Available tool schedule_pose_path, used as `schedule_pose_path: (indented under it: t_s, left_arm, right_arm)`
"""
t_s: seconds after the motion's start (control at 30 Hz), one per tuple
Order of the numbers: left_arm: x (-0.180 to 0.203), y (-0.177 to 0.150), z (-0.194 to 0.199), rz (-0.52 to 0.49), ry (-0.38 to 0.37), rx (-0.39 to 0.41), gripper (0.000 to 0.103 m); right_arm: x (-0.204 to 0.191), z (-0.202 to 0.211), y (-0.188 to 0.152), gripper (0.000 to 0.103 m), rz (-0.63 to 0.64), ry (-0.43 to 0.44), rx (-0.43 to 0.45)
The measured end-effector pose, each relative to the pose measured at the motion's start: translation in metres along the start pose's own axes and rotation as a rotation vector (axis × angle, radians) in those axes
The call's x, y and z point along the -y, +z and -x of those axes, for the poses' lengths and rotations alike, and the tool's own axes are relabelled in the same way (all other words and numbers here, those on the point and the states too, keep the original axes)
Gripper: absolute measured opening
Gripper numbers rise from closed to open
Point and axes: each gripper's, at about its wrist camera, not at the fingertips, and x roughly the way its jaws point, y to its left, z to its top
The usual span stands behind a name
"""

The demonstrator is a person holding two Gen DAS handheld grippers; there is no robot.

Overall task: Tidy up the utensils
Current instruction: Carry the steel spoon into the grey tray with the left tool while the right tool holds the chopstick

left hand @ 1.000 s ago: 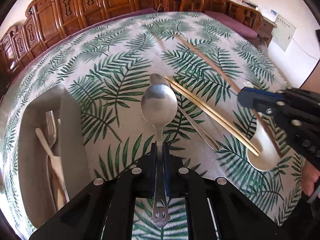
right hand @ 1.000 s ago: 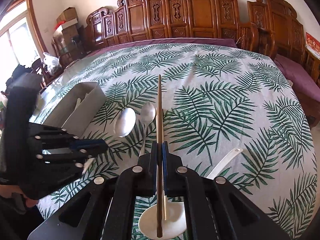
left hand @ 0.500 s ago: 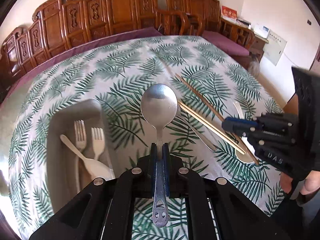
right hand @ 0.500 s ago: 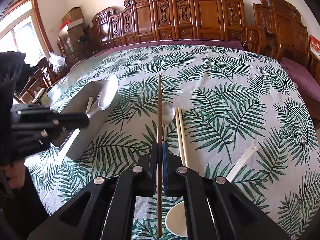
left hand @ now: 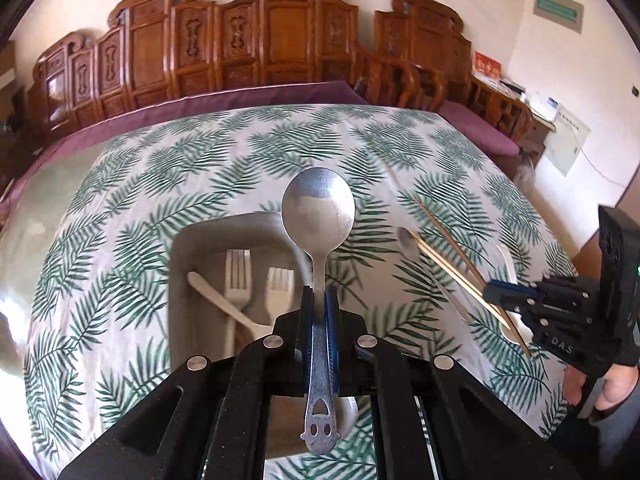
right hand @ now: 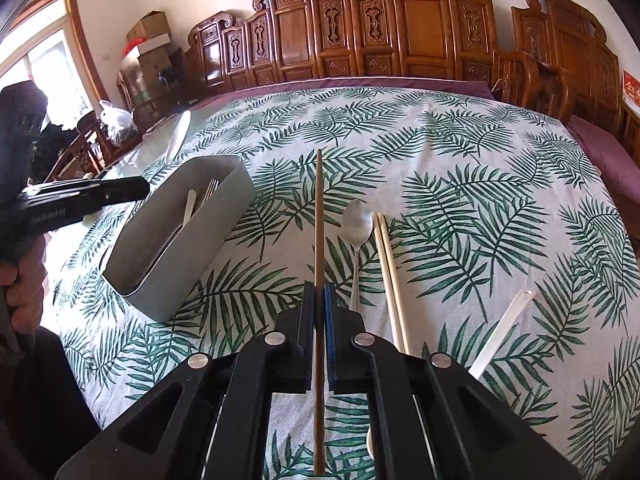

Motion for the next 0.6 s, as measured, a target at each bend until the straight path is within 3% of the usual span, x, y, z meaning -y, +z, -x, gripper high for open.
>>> schedule_pose_path:
  t_s: [0.4, 0.6]
  left_arm:
    - [-0.039, -0.019, -0.034, 0.051, 0.043, -0.09, 0.005]
    - [-0.053, -0.024, -0.056, 0.055, 0.084, -0.149, 0.005]
  right_arm:
    - [-0.012, 0.001, 0.006, 0.006, -0.016, 0.03, 0.012]
    - [-0.023, -0.003, 0.009, 0.006, 0.005, 0.002, -0.012]
